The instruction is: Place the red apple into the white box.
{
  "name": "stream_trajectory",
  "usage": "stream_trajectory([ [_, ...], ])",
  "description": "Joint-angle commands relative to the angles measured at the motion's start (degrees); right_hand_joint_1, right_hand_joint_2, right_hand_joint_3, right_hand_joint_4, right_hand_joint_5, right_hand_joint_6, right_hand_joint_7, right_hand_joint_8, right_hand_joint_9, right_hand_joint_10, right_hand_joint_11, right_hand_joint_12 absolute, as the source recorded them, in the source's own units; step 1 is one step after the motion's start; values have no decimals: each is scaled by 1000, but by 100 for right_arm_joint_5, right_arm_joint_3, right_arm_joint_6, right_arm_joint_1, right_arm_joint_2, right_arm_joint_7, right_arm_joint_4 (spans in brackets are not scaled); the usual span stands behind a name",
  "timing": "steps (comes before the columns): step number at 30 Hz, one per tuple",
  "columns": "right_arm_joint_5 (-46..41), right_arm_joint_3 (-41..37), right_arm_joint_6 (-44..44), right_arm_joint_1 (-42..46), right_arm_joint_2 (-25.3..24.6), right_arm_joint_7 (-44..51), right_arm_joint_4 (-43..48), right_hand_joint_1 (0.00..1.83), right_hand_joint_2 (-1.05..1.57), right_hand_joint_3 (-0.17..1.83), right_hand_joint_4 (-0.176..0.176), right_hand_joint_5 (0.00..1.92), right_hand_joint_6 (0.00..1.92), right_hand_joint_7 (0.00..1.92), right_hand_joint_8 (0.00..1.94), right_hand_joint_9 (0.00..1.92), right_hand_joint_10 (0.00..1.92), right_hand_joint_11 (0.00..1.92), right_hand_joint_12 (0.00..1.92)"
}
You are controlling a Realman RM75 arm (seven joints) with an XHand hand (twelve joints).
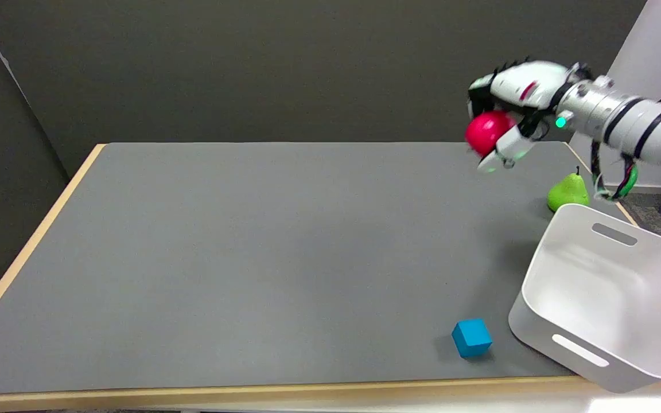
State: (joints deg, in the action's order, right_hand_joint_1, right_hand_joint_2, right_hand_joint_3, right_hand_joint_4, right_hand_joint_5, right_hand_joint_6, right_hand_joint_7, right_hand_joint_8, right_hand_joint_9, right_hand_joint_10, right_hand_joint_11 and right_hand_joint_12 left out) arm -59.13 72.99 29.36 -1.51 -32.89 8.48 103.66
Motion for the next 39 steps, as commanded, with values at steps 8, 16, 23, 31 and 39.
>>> stream_trajectory([
  [8, 1014, -2872, -2472, 2706, -1218, 1009, 44, 1156, 1084, 499, -176, 620, 1616, 651, 1663, 893, 1921, 587, 1613],
  [16, 1014, -3246, -4207, 3909, -1997, 988, 5, 1160, 1054, 548, -176, 635, 1615, 666, 1658, 917, 1921, 614, 1632],
  [23, 1335, -2877, -5501, 4465, -2506, 970, -19, 1163, 1036, 577, -176, 643, 1615, 675, 1654, 922, 1921, 621, 1635],
  [31, 1701, -1889, -6654, 4760, -2795, 974, -40, 1169, 1015, 601, -176, 659, 1603, 692, 1638, 931, 1921, 624, 1638],
  [39, 1690, -883, -7647, 4842, -2840, 1009, -374, 1171, 1009, 608, -176, 663, 1600, 697, 1633, 935, 1921, 625, 1639],
])
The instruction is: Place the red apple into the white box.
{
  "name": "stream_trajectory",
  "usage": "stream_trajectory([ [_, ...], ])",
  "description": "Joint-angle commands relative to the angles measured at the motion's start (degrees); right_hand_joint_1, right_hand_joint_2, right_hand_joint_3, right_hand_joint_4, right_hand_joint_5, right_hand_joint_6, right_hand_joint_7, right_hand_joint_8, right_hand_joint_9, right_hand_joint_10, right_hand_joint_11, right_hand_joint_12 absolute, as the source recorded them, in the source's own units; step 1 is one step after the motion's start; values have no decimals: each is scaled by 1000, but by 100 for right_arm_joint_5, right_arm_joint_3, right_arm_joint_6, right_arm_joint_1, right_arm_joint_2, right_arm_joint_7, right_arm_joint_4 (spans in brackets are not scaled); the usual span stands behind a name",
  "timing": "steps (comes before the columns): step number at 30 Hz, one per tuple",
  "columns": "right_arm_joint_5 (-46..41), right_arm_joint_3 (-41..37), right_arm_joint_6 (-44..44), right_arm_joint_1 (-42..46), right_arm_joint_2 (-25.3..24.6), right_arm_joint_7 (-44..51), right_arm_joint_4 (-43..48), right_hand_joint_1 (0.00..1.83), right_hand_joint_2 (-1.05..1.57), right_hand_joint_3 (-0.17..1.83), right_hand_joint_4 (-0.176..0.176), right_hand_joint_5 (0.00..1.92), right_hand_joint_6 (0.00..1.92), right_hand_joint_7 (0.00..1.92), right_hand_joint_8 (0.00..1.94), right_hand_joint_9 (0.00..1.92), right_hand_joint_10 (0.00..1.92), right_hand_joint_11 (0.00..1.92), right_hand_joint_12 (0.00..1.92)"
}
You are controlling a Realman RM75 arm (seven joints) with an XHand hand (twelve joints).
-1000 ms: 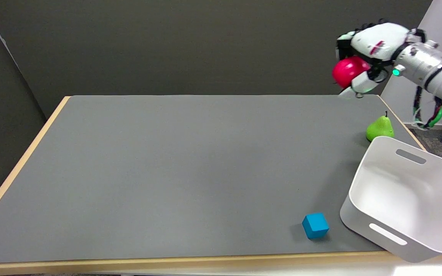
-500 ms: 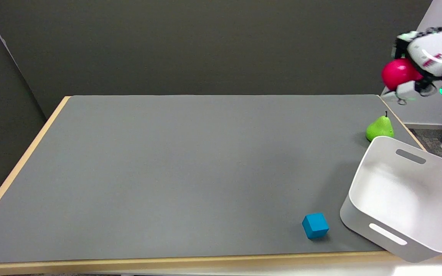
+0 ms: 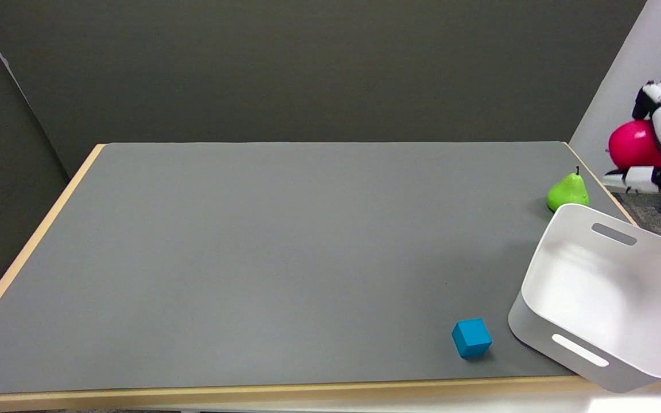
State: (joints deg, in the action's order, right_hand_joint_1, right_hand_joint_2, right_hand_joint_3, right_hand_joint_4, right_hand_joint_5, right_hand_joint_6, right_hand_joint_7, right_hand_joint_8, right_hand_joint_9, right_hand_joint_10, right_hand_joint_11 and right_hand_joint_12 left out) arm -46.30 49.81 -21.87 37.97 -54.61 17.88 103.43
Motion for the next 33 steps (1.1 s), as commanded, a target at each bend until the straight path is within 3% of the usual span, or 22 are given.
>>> stream_trajectory([
  [1, 383, 1575, -2640, 903, -676, 69, -429, 1171, 1009, 609, -176, 664, 1599, 698, 1632, 935, 1921, 625, 1639],
  [24, -653, 2808, -4484, 1008, -664, 77, -1738, 1171, 1006, 614, -176, 664, 1602, 697, 1635, 933, 1921, 624, 1641],
  [28, -651, 2883, -4639, 1014, -662, 77, -1710, 1158, 1071, 520, -176, 625, 1617, 658, 1658, 897, 1921, 593, 1618],
  [29, -653, 2898, -4675, 1023, -662, 77, -1693, 1066, 981, 633, -81, 583, 1469, 646, 1570, 865, 1849, 562, 1602],
  [30, -653, 2914, -4728, 1031, -662, 59, -1677, 912, 805, 859, 82, 525, 1208, 639, 1411, 827, 1724, 517, 1581],
  [31, -653, 2930, -4759, 1039, -662, 41, -1667, 805, 722, 948, 154, 480, 1044, 615, 1183, 771, 1565, 475, 1557],
  [33, -675, 2989, -4844, 1048, -655, 29, -1626, 648, 697, 914, 153, 399, 846, 509, 692, 592, 1184, 375, 1480],
])
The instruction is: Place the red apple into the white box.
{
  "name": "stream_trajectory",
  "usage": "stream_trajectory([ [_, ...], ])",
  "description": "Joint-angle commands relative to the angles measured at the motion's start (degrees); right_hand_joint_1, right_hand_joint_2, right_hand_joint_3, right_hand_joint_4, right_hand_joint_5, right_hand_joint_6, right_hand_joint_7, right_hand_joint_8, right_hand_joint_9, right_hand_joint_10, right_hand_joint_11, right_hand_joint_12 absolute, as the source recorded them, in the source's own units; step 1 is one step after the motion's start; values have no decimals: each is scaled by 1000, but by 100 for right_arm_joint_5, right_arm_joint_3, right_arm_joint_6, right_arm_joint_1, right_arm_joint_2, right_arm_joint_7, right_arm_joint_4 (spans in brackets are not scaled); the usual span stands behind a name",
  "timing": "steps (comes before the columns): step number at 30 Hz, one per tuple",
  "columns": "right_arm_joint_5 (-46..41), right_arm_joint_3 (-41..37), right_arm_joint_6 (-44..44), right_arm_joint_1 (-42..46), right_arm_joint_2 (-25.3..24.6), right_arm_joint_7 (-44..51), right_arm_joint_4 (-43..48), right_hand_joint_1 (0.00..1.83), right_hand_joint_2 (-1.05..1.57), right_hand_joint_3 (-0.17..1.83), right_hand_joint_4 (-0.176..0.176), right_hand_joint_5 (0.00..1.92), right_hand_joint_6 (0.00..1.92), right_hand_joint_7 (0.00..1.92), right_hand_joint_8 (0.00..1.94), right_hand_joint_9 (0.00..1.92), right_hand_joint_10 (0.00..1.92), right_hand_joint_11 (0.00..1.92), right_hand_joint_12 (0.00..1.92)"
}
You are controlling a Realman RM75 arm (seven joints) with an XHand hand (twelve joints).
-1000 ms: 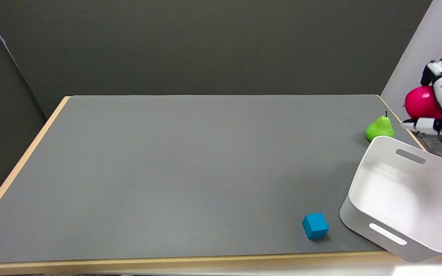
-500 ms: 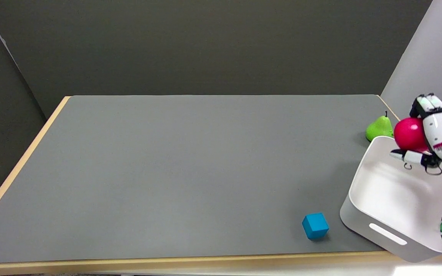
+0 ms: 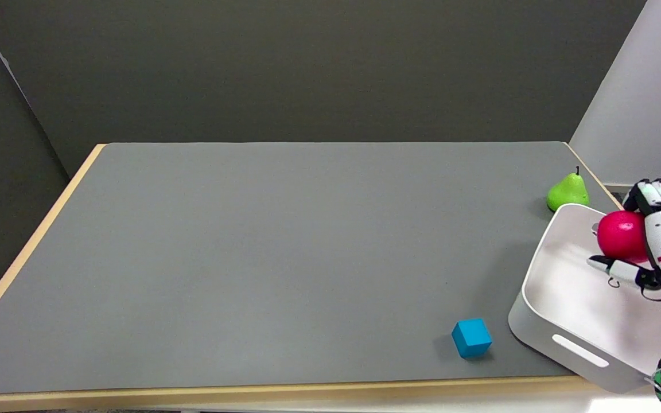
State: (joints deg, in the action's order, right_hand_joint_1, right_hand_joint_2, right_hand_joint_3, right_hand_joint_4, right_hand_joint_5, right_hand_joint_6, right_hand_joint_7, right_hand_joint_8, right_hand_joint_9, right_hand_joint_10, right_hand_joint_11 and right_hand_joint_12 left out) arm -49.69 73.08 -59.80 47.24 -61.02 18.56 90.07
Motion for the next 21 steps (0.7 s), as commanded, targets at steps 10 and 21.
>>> stream_trajectory([
  [10, -346, 971, -1420, 113, 33, -47, -226, 207, 562, 964, 148, 139, 488, -1, 99, 11, 532, 63, 1096],
  [21, -417, 1022, -1883, -109, 364, -1876, -213, 123, 579, 986, 104, 54, 346, -1, 88, 6, 434, 11, 1029],
])
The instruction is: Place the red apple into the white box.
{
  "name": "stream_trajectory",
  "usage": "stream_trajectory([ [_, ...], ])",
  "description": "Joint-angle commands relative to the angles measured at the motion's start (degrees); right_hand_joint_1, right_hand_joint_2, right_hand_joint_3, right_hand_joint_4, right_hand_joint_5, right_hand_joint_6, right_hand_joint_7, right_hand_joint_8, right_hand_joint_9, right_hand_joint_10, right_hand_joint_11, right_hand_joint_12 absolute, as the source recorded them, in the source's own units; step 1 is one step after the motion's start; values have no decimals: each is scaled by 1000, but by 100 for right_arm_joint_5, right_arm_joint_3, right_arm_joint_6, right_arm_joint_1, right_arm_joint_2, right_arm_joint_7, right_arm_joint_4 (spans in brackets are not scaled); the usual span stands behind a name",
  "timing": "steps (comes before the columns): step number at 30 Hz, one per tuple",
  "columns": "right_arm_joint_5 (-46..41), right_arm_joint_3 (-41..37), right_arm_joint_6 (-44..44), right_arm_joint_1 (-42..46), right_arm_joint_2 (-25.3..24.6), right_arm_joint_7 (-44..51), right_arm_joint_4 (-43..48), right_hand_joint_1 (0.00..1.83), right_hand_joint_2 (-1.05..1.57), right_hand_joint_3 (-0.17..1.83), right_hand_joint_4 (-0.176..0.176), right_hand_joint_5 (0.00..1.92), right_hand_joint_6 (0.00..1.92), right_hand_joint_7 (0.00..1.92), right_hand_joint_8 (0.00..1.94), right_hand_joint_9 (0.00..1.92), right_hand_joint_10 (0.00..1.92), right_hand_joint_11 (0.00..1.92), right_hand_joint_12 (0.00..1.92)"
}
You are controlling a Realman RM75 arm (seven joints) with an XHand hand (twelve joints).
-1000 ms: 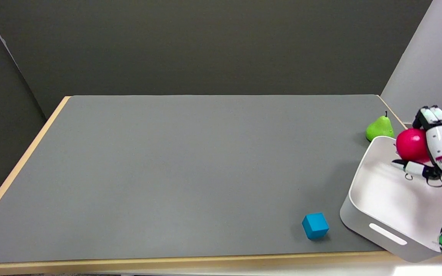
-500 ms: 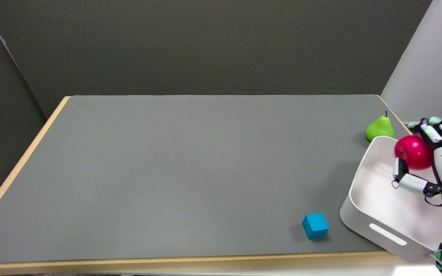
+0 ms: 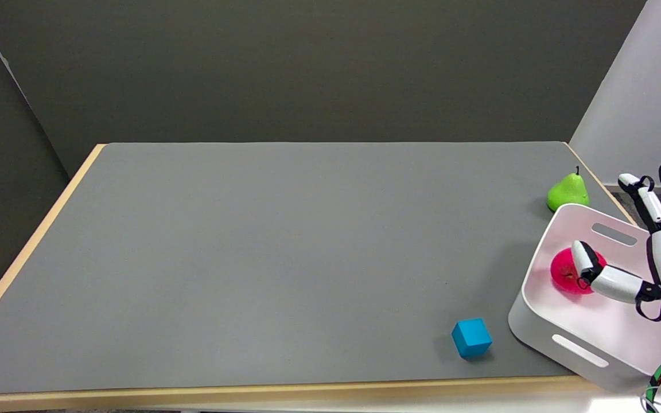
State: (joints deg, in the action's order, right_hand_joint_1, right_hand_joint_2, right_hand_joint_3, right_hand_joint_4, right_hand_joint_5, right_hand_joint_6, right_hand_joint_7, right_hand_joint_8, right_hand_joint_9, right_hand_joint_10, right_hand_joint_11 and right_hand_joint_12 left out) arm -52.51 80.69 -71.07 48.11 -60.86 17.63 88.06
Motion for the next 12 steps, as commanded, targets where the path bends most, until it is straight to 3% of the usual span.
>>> stream_trajectory([
  [1, -241, 254, -861, -204, 446, -2029, 17, 104, 572, 960, 105, 56, 330, -1, 81, 4, 434, 5, 1059],
  [7, -791, 323, -1359, -111, 778, -3543, 158, 130, 622, 1015, 100, 46, 308, -1, 93, 15, 386, -1, 993],
  [12, -814, 202, -1516, 132, 693, -3941, 345, 71, 613, 968, 115, 46, 312, -1, 124, 8, 398, -1, 992],
])
